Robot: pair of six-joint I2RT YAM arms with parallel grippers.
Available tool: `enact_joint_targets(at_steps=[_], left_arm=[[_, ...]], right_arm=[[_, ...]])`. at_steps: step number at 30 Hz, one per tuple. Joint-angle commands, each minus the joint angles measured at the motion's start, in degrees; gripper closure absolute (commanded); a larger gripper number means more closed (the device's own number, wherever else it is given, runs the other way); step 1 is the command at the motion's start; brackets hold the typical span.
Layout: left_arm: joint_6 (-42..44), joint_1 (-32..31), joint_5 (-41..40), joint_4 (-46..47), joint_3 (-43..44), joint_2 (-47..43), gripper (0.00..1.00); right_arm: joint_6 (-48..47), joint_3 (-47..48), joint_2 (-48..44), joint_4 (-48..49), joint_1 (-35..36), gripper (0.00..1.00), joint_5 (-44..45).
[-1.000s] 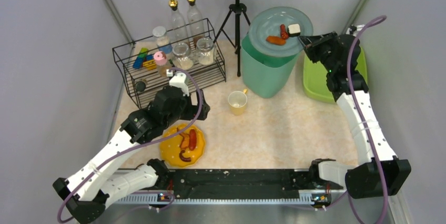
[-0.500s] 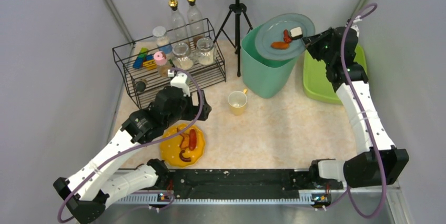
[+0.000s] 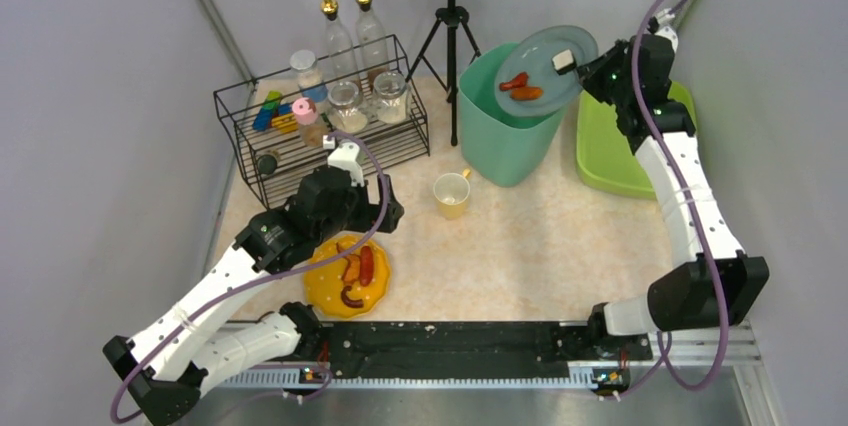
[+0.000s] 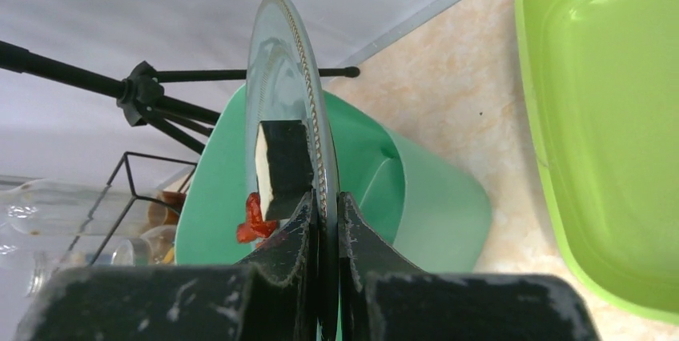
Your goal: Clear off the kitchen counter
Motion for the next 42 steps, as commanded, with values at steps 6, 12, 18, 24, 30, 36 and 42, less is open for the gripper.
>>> enact_joint_targets(at_steps=[6, 12, 18, 24, 30, 36, 42], left_arm=[[0.67, -0.01, 0.66, 2.57, -0.60, -0.52, 0.01], [0.76, -0.01, 0.64, 2.74, -0.86, -0.65, 0.01], [0.45, -0.01, 0.67, 2.66, -1.38, -0.88, 0.01], [0.19, -0.01, 0.75, 2.74, -1.80, -1.11, 0.01], [0.12, -0.01, 0.83, 2.83, -1.85, -0.80, 0.01], [0.07, -0.01, 1.01, 3.07, -1.97, -0.67, 0.01], [-0.02, -0.01, 1.35, 3.16, -2.17, -0.39, 0.01]], right_arm=[[-9.35, 10.94, 2.50, 9.56, -0.40, 1.00, -3.97], [-17.02, 13.94, 3.89, 9.51, 1.44, 1.00, -2.95], [-29.45, 16.32, 4.16, 11.06, 8.04, 1.00, 5.62], [-33.59, 13.91, 2.94, 13.50, 10.10, 1.00, 8.83], [-34.07, 10.59, 0.23, 16.67, 10.10, 1.00, 12.11], [-30.85, 9.54, -2.06, 15.36, 10.08, 1.00, 17.29], [-24.22, 8.39, -7.53, 14.66, 10.11, 1.00, 21.57]])
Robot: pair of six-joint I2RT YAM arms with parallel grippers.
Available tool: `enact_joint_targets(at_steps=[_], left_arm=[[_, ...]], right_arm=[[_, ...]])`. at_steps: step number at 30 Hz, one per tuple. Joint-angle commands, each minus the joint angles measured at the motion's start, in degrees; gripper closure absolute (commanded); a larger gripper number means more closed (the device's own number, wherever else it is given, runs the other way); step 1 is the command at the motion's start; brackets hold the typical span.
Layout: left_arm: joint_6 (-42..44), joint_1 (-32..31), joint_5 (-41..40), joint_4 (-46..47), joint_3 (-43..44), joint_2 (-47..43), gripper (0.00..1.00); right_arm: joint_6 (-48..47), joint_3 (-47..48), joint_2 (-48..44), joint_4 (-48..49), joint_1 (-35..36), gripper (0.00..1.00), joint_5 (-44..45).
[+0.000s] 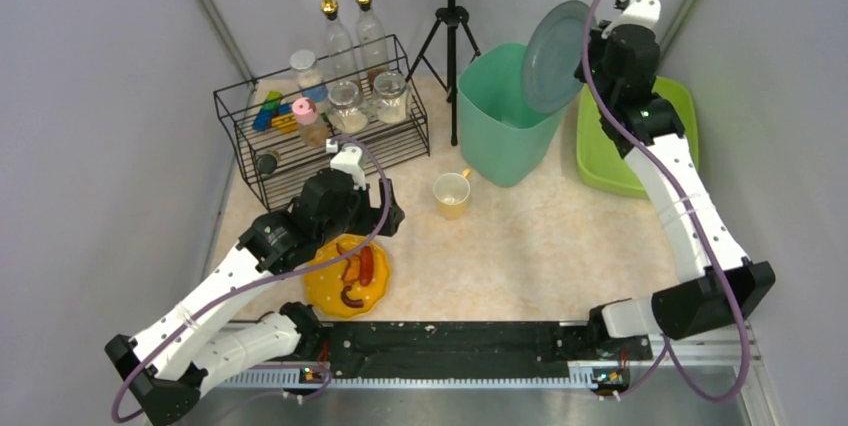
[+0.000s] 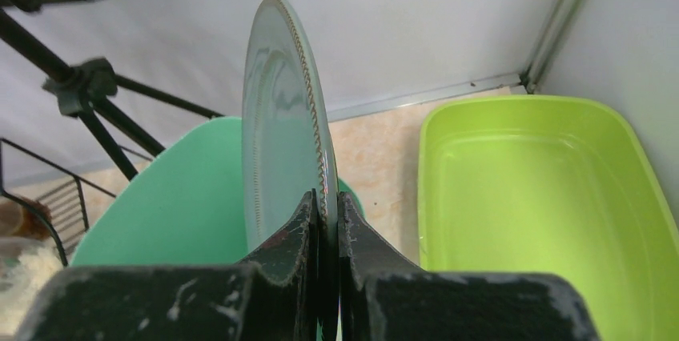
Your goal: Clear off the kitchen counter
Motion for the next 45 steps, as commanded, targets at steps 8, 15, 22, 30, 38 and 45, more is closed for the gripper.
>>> enact_joint_targets(at_steps=[8, 15, 22, 30, 38, 45], left_arm=[[0.39, -0.01, 1.35, 4.08, -1.57, -0.76, 0.01], [0.43, -0.01, 2.67, 5.25, -2.44, -0.75, 0.01], [0.49, -0.01, 4.03, 6.03, -2.53, -0.95, 0.01], [0.69, -0.01, 6.62, 7.32, -3.42, -2.43, 0.01], [-0.37, -0.01, 9.14, 8.26, -6.26, -5.20, 0.01], [-1.16, -0.01, 13.35, 9.54, -7.86, -4.92, 0.01]], right_arm=[[8.03, 4.43, -13.52, 5.33, -0.08, 1.00, 11.48], [8.40, 1.03, -20.48, 2.24, -0.08, 1.00, 19.58], [6.30, -2.39, -25.94, -0.79, -0.05, 1.00, 27.54], [14.05, -13.12, -25.46, -1.59, -7.75, 1.00, 24.73], [20.76, -20.19, -20.28, 2.06, -17.29, 1.00, 19.49], [30.93, -25.34, -14.20, 6.81, -29.02, 1.00, 7.57]])
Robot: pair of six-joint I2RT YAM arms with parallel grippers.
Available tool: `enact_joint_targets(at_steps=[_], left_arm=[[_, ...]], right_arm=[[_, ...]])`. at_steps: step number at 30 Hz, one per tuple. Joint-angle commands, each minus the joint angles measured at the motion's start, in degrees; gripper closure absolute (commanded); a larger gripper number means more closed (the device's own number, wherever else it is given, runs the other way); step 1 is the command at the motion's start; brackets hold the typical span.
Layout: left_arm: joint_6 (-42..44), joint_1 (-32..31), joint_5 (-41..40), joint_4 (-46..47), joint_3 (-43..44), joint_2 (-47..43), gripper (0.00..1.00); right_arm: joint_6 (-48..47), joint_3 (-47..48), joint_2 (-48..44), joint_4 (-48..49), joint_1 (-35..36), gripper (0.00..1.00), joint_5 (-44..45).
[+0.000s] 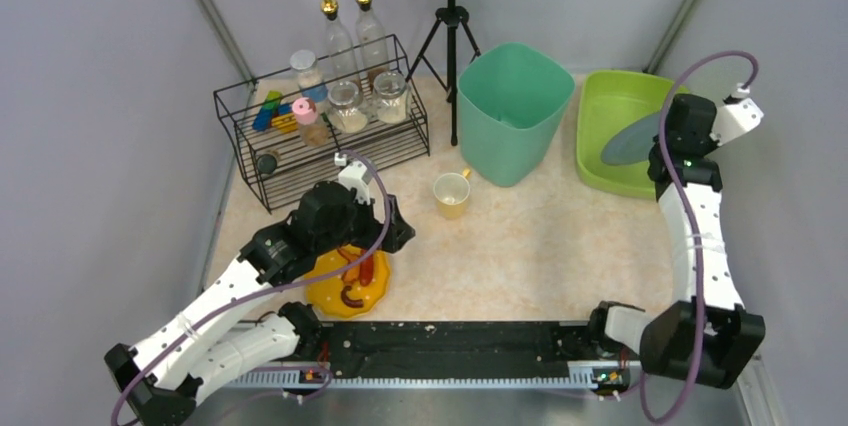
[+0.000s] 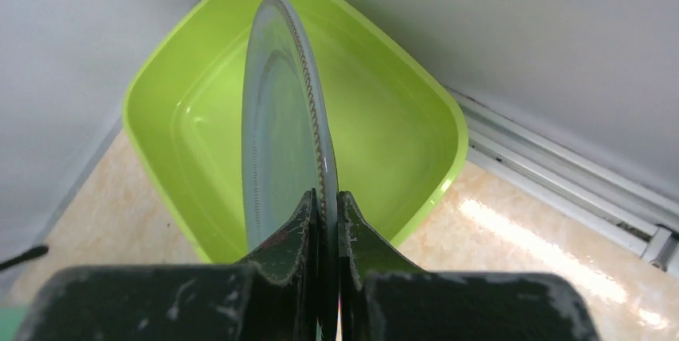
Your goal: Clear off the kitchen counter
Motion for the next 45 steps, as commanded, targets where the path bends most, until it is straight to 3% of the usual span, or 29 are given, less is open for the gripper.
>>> enact_joint_targets(at_steps=[1, 15, 24, 45], left_arm=[[-0.41, -0.01, 2.75, 3.87, -0.84, -0.42, 0.01], [-0.62, -0.01, 3.12, 5.40, -1.74, 1.29, 0.01], [0.20, -0.01, 2.31, 5.59, -1.75, 2.64, 0.01], [2.79, -0.01, 0.72, 6.93, 1.74, 11.32, 0.01]], right_arm=[[10.68, -0.20, 1.86, 14.42, -7.35, 1.00, -7.83], [22.41, -9.72, 15.09, 35.24, -10.42, 1.00, -13.81], [26.72, -13.21, 25.28, 44.43, -10.43, 1.00, -10.48], [34.13, -3.78, 47.32, 54.06, -10.43, 1.00, -10.77]])
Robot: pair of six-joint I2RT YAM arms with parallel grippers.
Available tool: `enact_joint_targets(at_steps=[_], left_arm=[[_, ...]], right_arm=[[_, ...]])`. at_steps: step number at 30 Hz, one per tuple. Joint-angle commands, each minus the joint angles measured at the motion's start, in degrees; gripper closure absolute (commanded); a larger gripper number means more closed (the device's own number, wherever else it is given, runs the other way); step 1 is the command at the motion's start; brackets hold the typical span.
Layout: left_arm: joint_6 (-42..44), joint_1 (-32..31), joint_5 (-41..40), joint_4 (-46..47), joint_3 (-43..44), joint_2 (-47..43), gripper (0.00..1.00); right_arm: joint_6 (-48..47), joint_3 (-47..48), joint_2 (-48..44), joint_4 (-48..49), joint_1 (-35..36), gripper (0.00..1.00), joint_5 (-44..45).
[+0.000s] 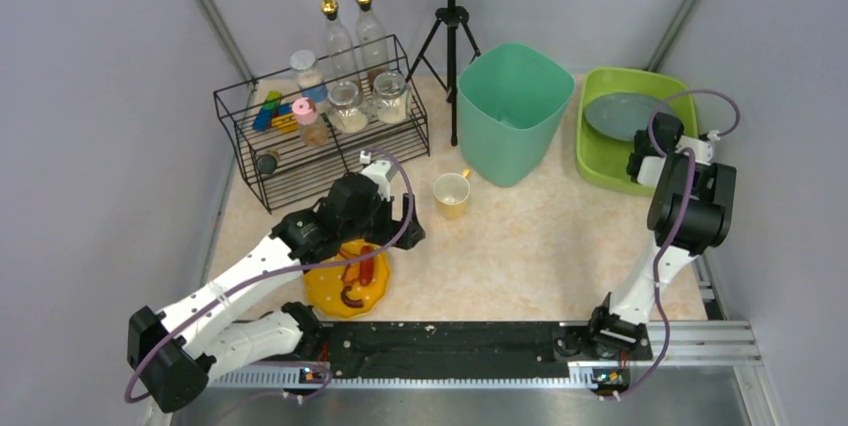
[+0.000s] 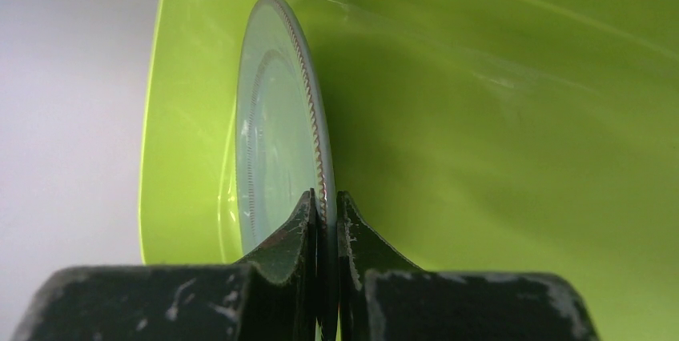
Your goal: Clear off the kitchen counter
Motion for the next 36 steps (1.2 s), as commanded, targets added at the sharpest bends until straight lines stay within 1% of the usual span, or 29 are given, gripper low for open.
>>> enact_joint_targets(at_steps=[1, 3, 4, 8, 10, 11, 14, 18, 23, 27, 31, 32, 36], left_arm=[[1.80, -0.06, -1.30, 2.82, 3.09, 1.56, 0.01], [2.04, -0.01, -1.20, 2.84, 3.45, 2.48, 0.01], [2.11, -0.01, -1.12, 2.92, 3.59, 2.96, 0.01], [2.06, -0.01, -0.25, 3.24, 3.97, 4.15, 0.01], [2.12, -0.01, 0.09, 3.36, 3.97, 4.19, 0.01], [2.10, -0.01, 0.20, 3.29, 3.85, 4.14, 0.01], [2.01, -0.01, 0.47, 2.90, 3.59, 3.74, 0.01], [1.64, -0.01, 1.10, 2.39, 3.18, 2.73, 0.01], [0.72, -0.01, 2.93, 2.53, 2.32, 1.39, 0.01], [-0.12, -0.01, 5.02, 2.57, 1.77, 0.20, 0.01], [-0.74, -0.09, 6.18, 2.64, 0.63, -1.84, 0.01], [-0.76, -0.10, 6.19, 2.66, 0.33, -2.42, 0.01], [-0.94, -0.10, 6.21, 2.31, -0.15, -3.77, 0.01]], right_arm=[[0.62, 2.19, 2.71, 4.00, -0.22, 1.00, 3.19], [0.81, 2.51, 3.48, 3.54, -0.22, 0.98, 3.64], [1.00, 2.36, 3.74, 3.64, -0.14, 0.91, 3.74], [0.71, 1.62, 4.14, 3.59, -0.22, 0.54, 3.64], [0.31, 0.94, 3.61, 3.86, -0.22, 0.39, 3.49], [0.04, 0.46, 3.27, 4.20, -0.16, 0.34, 3.43], [-0.76, -0.96, 1.61, 4.44, -0.14, 0.25, 3.02], [-4.04, -1.32, -1.90, 2.65, 0.34, 0.19, 2.04], [-10.02, 3.57, -6.10, -10.16, 1.86, 0.16, -0.74], [-15.53, 6.13, -8.43, -17.93, 3.21, 0.15, -1.75], [-23.41, 8.45, -9.38, -23.32, 4.74, 0.14, -3.27], [-26.31, 9.24, -9.28, -24.47, 5.16, 0.14, -4.07], [-32.47, 11.32, -7.79, -28.49, 5.76, 0.15, -8.45]])
